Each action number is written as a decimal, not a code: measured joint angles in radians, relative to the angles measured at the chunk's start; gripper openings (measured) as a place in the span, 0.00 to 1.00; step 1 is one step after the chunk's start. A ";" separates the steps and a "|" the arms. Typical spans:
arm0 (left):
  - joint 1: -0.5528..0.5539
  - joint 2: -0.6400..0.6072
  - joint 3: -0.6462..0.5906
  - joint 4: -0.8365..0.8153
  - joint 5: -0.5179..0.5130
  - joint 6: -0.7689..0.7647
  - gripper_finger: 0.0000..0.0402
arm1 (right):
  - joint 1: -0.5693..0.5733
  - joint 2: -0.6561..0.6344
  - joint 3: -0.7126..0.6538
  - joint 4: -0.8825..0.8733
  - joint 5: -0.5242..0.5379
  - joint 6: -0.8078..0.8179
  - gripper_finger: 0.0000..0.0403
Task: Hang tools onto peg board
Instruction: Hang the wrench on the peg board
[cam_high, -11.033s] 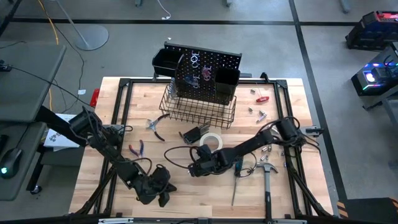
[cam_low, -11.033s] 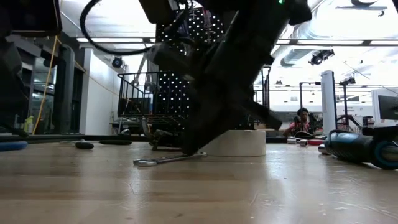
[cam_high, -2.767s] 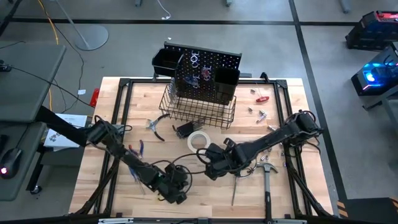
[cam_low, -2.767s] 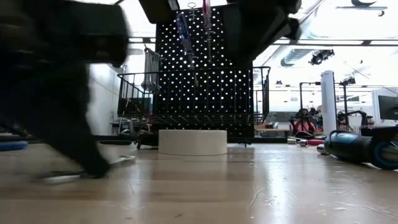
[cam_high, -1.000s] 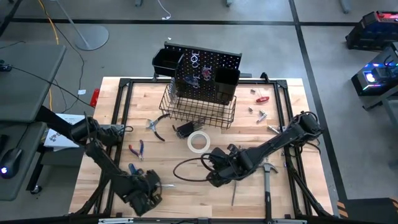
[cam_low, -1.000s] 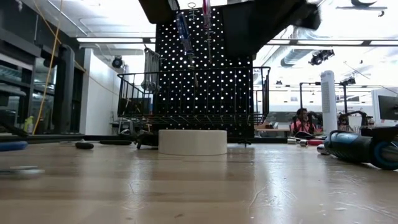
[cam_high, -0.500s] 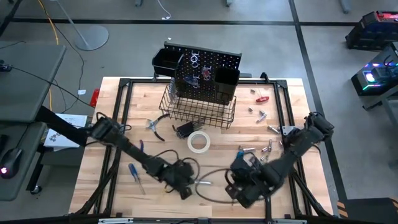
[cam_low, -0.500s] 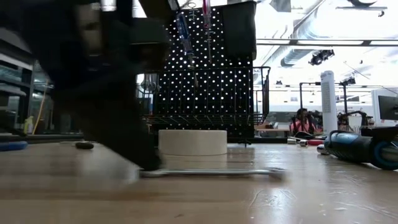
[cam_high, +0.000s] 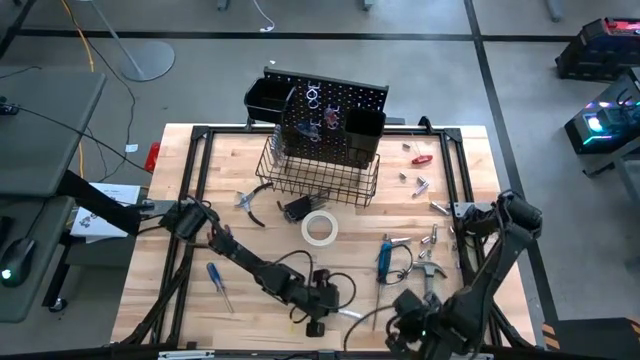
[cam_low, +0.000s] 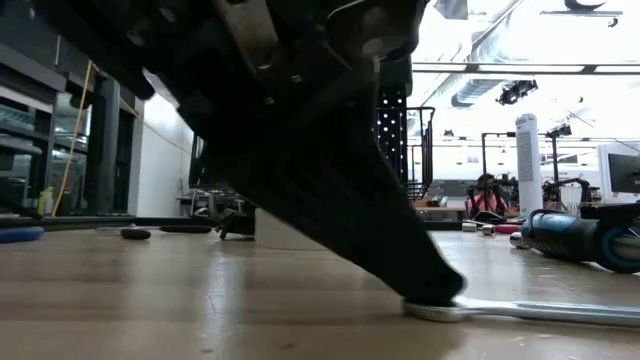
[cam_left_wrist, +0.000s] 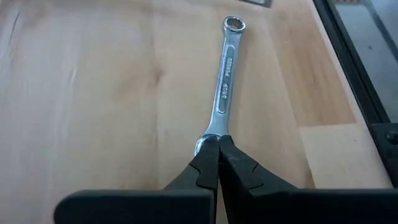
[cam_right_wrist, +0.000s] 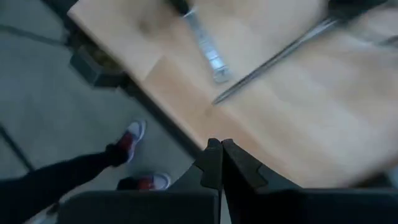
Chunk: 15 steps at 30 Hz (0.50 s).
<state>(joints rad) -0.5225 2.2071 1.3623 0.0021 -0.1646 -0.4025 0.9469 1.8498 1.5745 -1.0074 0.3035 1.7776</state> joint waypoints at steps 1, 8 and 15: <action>0.000 0.009 0.016 -0.006 0.000 0.022 0.00 | 0.001 0.019 0.000 0.040 -0.002 -0.007 0.00; -0.009 0.028 0.044 -0.009 0.056 0.204 0.00 | -0.028 0.176 0.000 0.315 -0.061 -0.148 0.00; -0.041 0.028 0.043 0.014 0.072 0.373 0.00 | -0.075 0.206 0.000 0.273 -0.071 -0.143 0.01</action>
<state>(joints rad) -0.5638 2.2353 1.4051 0.0164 -0.0923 -0.0296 0.8719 2.0560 1.5749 -0.7346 0.2329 1.6349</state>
